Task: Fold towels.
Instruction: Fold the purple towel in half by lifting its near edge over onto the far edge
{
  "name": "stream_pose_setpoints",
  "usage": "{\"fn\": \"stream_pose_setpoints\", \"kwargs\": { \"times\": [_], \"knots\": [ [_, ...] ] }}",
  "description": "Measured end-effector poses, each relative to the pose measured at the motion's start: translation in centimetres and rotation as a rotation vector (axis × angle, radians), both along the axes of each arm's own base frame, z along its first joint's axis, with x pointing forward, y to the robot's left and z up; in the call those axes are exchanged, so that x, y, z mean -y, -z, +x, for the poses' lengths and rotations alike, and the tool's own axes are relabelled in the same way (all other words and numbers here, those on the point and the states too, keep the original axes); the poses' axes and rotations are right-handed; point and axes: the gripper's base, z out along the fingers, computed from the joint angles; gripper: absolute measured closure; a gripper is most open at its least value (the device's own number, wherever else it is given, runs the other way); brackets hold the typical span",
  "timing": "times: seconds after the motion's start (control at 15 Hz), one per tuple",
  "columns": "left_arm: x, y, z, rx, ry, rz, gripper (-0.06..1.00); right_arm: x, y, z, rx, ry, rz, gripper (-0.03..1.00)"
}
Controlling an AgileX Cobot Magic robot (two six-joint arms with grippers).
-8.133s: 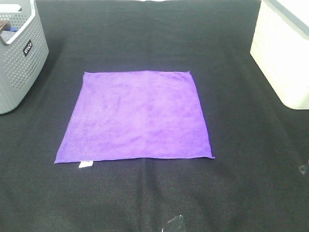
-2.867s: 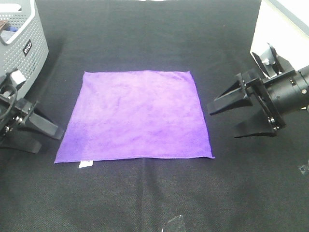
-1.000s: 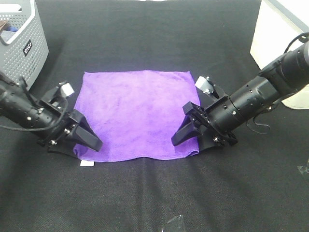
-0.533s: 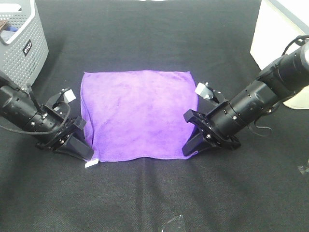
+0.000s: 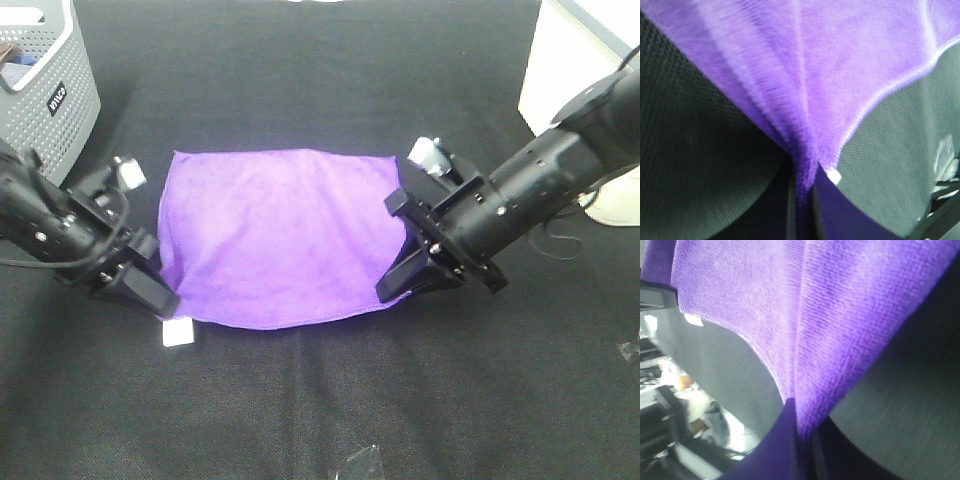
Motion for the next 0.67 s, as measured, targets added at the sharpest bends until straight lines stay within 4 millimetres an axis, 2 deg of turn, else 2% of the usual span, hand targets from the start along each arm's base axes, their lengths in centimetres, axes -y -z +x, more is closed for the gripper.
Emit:
{"fn": "stream_pose_setpoints", "kwargs": {
  "times": [0.2, 0.33, 0.47, 0.67],
  "knots": [
    [-0.5, -2.4, -0.8, 0.043, 0.005, 0.056, 0.94, 0.1, -2.4, -0.8, 0.016, 0.017, 0.010, 0.96],
    [-0.7, -3.2, -0.2, 0.089, -0.033, 0.083, 0.94, 0.1, -3.4, 0.5, 0.096, 0.033, -0.018, 0.96],
    [-0.7, -4.1, 1.8, 0.172, -0.062, 0.097, 0.94, -0.1, -4.3, 3.4, 0.178, 0.041, -0.043, 0.96],
    [-0.6, -5.2, 6.2, 0.303, -0.123, 0.102, 0.94, -0.9, -4.7, 9.1, 0.285, 0.039, -0.080, 0.96]
  ]
}}
